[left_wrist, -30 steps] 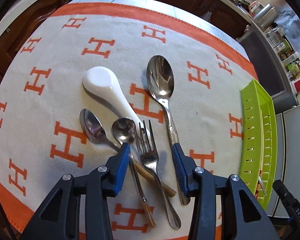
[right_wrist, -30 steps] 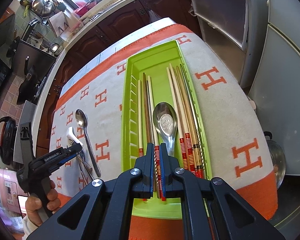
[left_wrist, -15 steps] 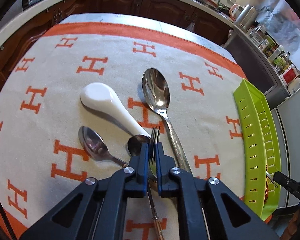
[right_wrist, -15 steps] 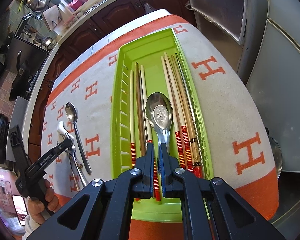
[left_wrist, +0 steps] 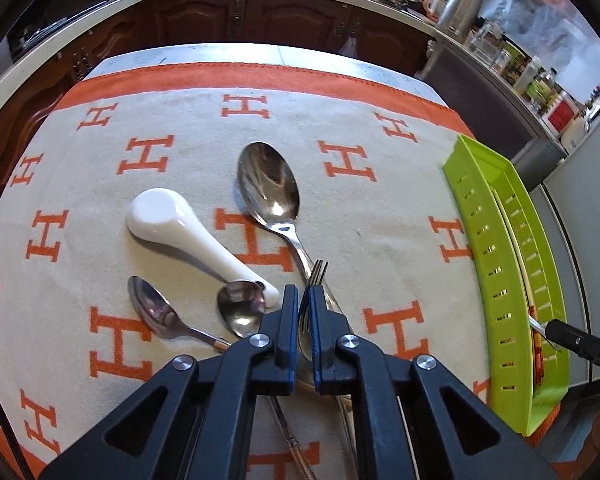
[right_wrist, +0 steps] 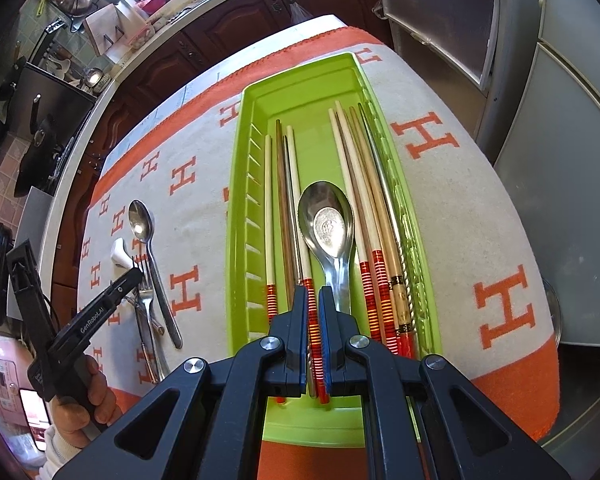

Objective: Organize utensils
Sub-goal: 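Carry the fork into the green tray and open the left gripper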

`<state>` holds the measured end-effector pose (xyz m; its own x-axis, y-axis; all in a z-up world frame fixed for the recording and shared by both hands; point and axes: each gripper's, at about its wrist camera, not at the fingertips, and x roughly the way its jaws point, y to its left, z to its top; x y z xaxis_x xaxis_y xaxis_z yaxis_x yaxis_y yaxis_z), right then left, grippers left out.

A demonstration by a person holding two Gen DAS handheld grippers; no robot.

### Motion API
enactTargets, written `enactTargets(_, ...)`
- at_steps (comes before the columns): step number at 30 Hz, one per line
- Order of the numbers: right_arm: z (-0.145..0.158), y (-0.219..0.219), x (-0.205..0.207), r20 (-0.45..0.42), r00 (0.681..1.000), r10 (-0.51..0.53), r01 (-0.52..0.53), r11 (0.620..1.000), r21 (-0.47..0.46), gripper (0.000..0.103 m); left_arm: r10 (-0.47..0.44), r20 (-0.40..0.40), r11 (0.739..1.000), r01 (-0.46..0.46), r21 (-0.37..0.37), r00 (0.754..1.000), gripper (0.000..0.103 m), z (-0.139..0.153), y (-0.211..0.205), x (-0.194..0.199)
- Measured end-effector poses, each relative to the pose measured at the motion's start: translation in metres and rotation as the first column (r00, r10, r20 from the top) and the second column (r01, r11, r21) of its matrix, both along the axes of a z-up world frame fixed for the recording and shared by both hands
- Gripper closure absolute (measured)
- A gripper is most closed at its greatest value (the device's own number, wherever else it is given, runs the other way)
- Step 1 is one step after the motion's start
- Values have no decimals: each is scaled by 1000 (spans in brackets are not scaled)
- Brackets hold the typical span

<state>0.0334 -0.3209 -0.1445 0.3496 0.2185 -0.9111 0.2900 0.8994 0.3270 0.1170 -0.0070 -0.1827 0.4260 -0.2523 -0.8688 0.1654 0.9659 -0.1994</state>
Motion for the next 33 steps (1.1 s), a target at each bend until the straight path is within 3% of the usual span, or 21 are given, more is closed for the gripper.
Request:
enactTargets(4,0,-1,-1,0,1000,-1,1,1000,6,98,-43,-24,999,44,22,999,96,-3,-9,0)
enactTargets(7,0,-1,-2,4,1000,-2,2,1000,11,98,-56,-59,998,55,-3,997,95,-7,-9,1)
enactTargets(15,-5,-8,-5,-2,1000,-25,25,999,29,98,-72,-59,997,72,2,996,97,-9,-12,-2)
enactTargets(17,-5,-9,-6,-2,1000,-27,27,999,31,98,-57,-45,998,55,-42,997,103,-4,-8,-3)
enactTargets(27,1,-4,-8,17,1000,-12,12,999,33,98,-44,-97,978,23,-207,994,103,10,4,-7)
enactTargets(33,5,0,-8,27,1000,1,-2,999,37,98,-60,22,972,63,-226,998,103,45,7,-20)
